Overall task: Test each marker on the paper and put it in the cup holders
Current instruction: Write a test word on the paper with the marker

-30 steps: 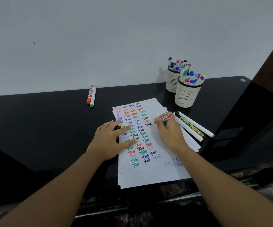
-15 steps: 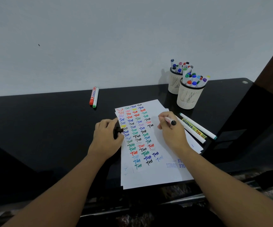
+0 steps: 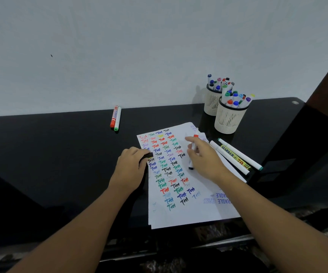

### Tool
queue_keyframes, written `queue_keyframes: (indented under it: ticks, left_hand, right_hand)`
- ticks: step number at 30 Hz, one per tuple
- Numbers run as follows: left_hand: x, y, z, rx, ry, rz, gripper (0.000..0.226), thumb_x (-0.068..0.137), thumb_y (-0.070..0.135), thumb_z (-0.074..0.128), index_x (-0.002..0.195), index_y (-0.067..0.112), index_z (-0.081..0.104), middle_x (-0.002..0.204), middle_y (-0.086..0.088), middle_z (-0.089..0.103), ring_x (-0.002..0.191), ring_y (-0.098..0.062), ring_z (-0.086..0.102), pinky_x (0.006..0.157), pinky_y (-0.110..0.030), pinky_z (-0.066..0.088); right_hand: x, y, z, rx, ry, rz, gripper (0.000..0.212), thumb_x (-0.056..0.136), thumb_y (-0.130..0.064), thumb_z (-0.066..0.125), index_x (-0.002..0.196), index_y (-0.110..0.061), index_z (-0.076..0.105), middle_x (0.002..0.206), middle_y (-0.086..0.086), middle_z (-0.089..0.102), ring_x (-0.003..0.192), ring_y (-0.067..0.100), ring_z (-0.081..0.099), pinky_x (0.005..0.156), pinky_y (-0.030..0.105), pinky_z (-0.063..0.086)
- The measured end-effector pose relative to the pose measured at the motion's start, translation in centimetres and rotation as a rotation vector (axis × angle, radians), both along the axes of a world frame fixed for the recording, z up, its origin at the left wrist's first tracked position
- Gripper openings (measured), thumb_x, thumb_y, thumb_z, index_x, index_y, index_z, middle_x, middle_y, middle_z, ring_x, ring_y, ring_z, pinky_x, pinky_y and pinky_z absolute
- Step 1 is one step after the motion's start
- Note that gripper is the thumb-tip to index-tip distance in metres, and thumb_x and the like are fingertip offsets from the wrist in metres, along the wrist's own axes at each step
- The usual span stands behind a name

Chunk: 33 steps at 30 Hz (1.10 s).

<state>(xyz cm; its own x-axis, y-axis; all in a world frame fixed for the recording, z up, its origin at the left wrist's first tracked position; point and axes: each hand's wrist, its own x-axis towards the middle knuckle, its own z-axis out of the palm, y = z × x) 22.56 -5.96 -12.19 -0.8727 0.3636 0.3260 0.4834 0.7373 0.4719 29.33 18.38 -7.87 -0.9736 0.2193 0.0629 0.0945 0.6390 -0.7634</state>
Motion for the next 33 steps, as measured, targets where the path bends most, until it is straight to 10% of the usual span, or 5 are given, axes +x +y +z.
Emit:
queue_keyframes:
  ticks: [5,14,22,33]
  left_hand:
    - [-0.2,-0.1,-0.3,0.004,0.009,-0.003,0.029,0.104,0.026,0.052,0.130,0.026,0.064,0.119,0.008,0.059,0.109,-0.010,0.045,0.097,-0.033,0.043]
    - [-0.3,-0.1,-0.5,0.010,0.030,-0.016,0.028,0.103,0.025,0.053,0.129,0.024,0.064,0.117,0.008,0.059,0.107,-0.011,0.046,0.095,-0.034,0.046]
    - [0.1,0.0,0.0,0.085,0.027,0.013,0.030,0.106,0.028,0.047,0.132,0.024,0.062,0.121,0.007,0.062,0.110,-0.009,0.055,0.098,-0.034,0.048]
    - [0.3,0.0,0.2,0.063,0.049,-0.012,0.031,0.105,0.028,0.049,0.132,0.022,0.063,0.121,0.006,0.064,0.109,-0.009,0.054,0.094,-0.028,0.045]
  right_hand:
    - [-0.2,0.6,0.6,-0.103,-0.060,-0.022,0.025,0.108,-0.021,0.051,0.124,-0.036,0.064,0.100,-0.010,0.061,0.083,0.007,0.057,0.071,0.021,0.044]
    - [-0.3,1.2,2.1,-0.373,-0.023,-0.220,0.043,0.105,-0.013,0.056,0.132,-0.040,0.035,0.108,-0.004,0.067,0.082,0.011,0.076,0.066,0.030,0.058]
    - [-0.5,-0.6,0.9,0.358,-0.064,0.136,0.030,0.104,-0.039,0.058,0.133,-0.038,0.062,0.130,-0.008,0.068,0.117,0.016,0.061,0.095,0.035,0.051]
    - [-0.8,-1.5,1.1,0.492,-0.043,0.202,0.033,0.106,-0.040,0.054,0.138,-0.042,0.060,0.128,-0.004,0.067,0.115,0.018,0.061,0.098,0.043,0.051]
